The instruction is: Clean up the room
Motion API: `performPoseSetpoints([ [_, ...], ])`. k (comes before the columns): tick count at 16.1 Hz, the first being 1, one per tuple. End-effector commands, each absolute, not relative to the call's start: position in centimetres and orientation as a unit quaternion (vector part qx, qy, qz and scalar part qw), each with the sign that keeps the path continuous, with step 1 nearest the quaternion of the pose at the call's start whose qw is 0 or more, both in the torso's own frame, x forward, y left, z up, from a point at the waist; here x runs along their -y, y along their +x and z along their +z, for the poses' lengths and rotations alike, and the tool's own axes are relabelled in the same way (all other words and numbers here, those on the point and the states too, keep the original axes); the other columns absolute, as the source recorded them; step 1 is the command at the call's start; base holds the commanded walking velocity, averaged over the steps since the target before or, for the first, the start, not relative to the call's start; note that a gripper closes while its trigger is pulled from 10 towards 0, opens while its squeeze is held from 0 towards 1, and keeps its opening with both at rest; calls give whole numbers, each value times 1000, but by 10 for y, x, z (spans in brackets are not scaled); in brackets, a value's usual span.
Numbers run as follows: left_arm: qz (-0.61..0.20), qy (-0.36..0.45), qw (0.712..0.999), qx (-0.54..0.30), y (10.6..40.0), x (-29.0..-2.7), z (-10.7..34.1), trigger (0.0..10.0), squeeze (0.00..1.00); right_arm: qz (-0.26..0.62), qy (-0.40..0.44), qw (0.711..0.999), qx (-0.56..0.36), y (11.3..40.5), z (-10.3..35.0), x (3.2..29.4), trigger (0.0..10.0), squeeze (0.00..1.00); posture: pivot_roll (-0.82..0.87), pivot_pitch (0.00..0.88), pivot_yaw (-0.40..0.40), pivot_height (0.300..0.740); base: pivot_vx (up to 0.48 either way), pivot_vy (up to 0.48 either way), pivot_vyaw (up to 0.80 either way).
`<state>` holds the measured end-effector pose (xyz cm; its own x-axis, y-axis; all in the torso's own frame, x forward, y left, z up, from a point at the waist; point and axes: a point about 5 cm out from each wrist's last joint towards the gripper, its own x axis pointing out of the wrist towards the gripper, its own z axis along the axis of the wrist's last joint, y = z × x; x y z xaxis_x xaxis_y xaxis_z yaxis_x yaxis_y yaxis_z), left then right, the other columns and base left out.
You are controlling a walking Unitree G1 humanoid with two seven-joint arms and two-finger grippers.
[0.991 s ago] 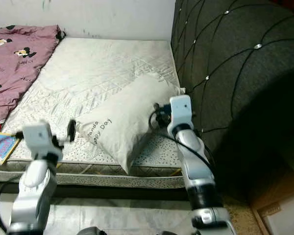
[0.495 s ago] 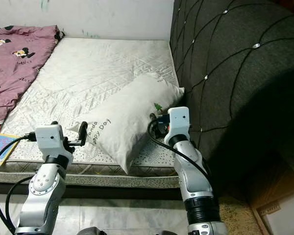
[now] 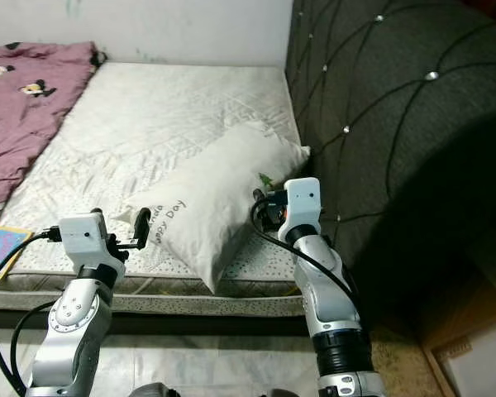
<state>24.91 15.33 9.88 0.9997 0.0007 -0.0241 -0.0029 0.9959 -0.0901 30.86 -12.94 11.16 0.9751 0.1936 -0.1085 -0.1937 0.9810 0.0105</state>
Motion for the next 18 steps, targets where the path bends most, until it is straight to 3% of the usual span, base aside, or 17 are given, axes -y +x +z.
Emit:
performPoseSetpoints([
  [1,-3,-48,999,-5,249,-154,103,10000,0,99,3,994,-47,311,117,129,10000,0,-70,21,4,740,0,480,-419],
  [7,-25,-53,998,16,250,-151,109,10000,0,99,-7,994,-45,313,118,130,10000,0,-75,18,5,740,0,0,0],
  [16,-37,-59,997,16,249,-149,108,10000,0,98,-16,994,-44,315,118,132,10000,0,-75,15,2,740,378,0,0],
  [18,-32,-51,998,8,249,-147,106,10000,0,96,-19,994,-44,315,117,134,10000,0,-75,15,2,740,0,0,0],
])
